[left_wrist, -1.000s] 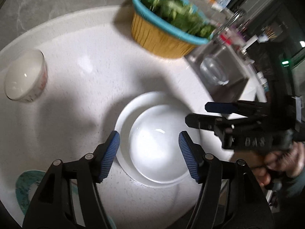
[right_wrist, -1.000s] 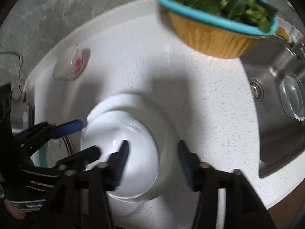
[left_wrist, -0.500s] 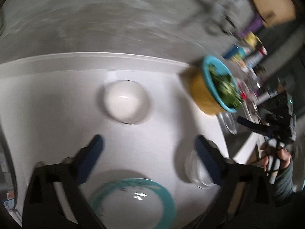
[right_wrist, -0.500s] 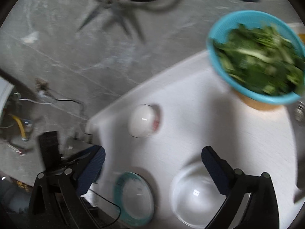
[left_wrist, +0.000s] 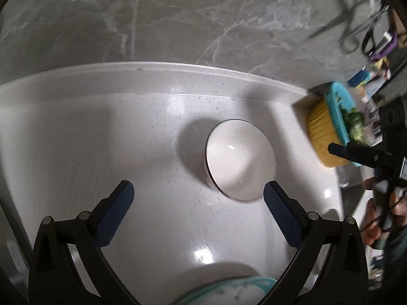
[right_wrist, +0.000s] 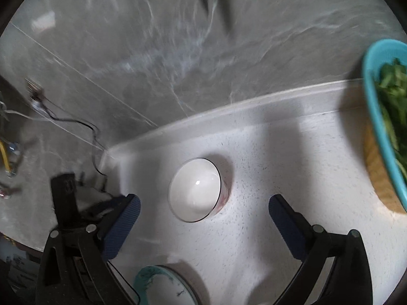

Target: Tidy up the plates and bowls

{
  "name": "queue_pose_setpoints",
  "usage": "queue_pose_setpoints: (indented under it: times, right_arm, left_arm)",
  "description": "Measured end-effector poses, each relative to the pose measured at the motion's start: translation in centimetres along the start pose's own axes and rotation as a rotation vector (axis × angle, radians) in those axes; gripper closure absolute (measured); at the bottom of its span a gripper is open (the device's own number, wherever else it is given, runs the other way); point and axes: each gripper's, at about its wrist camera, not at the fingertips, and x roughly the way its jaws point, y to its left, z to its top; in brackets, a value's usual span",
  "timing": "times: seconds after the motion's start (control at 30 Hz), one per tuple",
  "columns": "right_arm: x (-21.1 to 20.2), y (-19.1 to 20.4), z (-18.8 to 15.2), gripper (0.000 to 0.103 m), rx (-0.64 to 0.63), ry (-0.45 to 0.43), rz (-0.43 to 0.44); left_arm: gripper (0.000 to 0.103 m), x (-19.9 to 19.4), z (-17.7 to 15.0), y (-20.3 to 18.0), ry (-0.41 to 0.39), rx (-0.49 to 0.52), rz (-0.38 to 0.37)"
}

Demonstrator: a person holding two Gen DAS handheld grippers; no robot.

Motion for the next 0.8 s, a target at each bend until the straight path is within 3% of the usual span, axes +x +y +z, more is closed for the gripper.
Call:
queue_pose_setpoints:
  times: [0.07,0.13,0.23,0.37,0.53,0.8]
  right_arm:
    - [3.0,0.1,0.6,0.0,0.007,0.104,-0.051]
    - [5.0,-0.2,1.0,0.001,0.011,0.151,-0.119]
    - [7.3,-0.5,1.5,0.002,-0.016,0.188,-0.194]
    - [9.8,-1.0,1.8,0.002,0.001,0.269,-0.229]
    - [11.0,-1.7,1.7,0.002,0.027,0.293,-0.16]
    - [12.1,-2.0,1.8,0.002,0.042,0.297,-0.131]
  left_arm:
    - [0.0,1.1,0.8,-0.4,-0.003,0.036,0.04]
    - [0.0,2.5,1.4,-0.8,0.005,0.068,0.095]
    - [0.0,4.5,1.9,-0.5,0.028,0.085,0.101]
    - [0.0,6.8,2.1,0.4,0.056,0.064,0.116]
    - [0.0,9.1,2.5,0.8,0.077,0.05,0.096]
    - [0.0,11.3,3.0,0.7,0.084,0.026,0.076]
